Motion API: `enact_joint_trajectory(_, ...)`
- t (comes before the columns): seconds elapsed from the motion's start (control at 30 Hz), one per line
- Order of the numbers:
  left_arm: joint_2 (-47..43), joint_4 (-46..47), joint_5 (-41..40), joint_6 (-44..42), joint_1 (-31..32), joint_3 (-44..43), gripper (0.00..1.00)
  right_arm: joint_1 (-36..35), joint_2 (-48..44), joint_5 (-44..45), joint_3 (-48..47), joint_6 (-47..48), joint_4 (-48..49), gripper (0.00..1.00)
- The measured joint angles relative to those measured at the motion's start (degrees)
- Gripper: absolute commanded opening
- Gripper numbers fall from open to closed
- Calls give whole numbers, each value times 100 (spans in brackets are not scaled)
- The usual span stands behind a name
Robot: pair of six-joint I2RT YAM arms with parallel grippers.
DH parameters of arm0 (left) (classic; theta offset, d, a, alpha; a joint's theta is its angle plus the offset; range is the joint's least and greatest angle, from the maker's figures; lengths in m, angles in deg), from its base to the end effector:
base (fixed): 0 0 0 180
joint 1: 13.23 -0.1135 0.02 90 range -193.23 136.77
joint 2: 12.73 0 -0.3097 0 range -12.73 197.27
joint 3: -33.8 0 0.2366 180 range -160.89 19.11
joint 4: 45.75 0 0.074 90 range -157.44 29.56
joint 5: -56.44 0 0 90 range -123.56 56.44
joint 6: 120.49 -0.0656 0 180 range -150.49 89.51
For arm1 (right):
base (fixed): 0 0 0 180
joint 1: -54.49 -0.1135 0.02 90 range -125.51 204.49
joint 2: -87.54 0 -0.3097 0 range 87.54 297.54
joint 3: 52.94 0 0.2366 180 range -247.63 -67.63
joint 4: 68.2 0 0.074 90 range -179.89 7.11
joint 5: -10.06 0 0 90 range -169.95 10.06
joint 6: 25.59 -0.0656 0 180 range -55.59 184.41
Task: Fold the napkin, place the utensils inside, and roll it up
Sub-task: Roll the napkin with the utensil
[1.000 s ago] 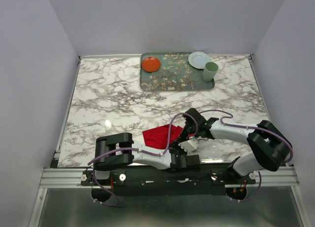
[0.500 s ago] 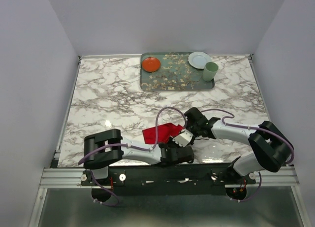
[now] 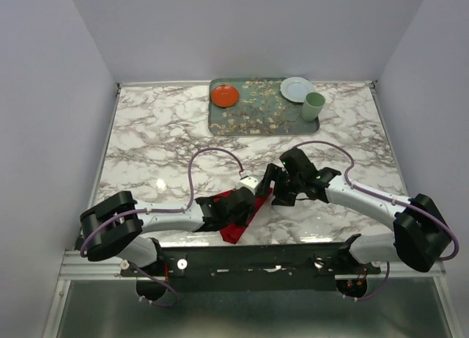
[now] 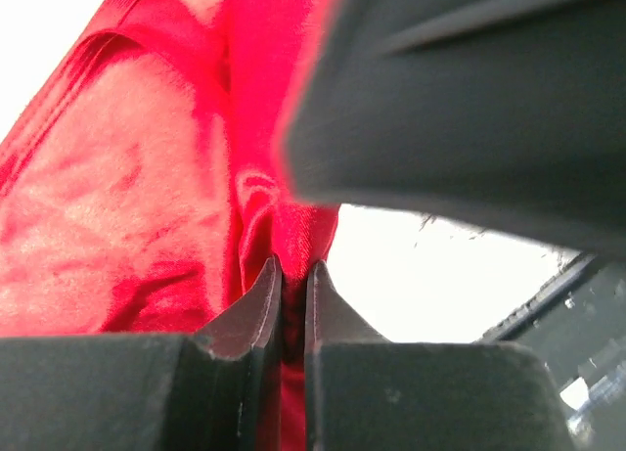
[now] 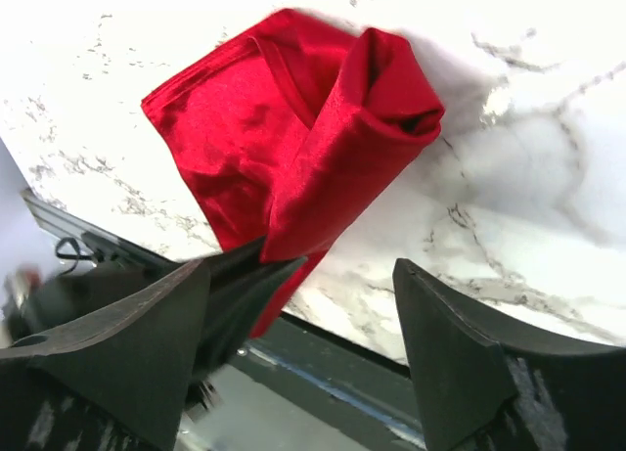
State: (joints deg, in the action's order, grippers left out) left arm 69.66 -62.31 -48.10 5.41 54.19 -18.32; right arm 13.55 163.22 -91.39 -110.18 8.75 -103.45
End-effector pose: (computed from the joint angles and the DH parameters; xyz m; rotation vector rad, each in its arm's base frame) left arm 0.1217 -0.2498 0.2009 0.5411 2.3680 -0.5608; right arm 0.1801 0.1735 0.2273 0.2615 2.7276 0.8531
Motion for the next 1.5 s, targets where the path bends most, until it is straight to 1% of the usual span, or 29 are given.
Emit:
enact_joint_trajectory(0.13, -256, 560, 852, 131, -485, 533, 0, 9, -7, -28, -35, 409, 55, 88)
enact_joint_trajectory(0.2, -319, 911, 1292, 254, -723, 754, 0, 9, -7, -83, -2, 483, 142, 89)
enact_joint_trajectory(0.3, -332, 1368, 1722, 413, -938, 997, 0, 9, -4, -212, 116, 516, 337, 89)
enact_joint_trajectory(0.47, -343, 1825, 2168, 625, -1084, 1252, 0, 9, 85, -531, 376, 433, 739, 88)
enact_joint_trajectory(0.6, -345, 2079, 2452, 793, -1198, 1399, 0, -48, 332, -699, 446, 267, 973, 85)
enact_joint_trajectory(0.7, -350, 2341, 2710, 951, -1360, 1574, 0, -87, 420, -726, 461, 101, 1064, 82)
enact_joint_trajectory(0.93, -326, 3018, 3292, 1307, -1812, 1976, 0, -188, 514, -730, 629, -297, 1165, 80)
enact_joint_trajectory(1.07, -186, 3355, 3517, 1460, -1932, 2079, 0, -337, 726, -743, 636, -472, 1270, 77)
enact_joint_trajectory(1.3, 149, 4068, 3908, 1714, -2129, 2258, 0, -374, 1064, -820, 623, -752, 1620, 65)
enact_joint_trajectory(1.5, 389, 4590, 4159, 1910, -2275, 2389, 0, -431, 1176, -776, 608, -896, 1779, 65)
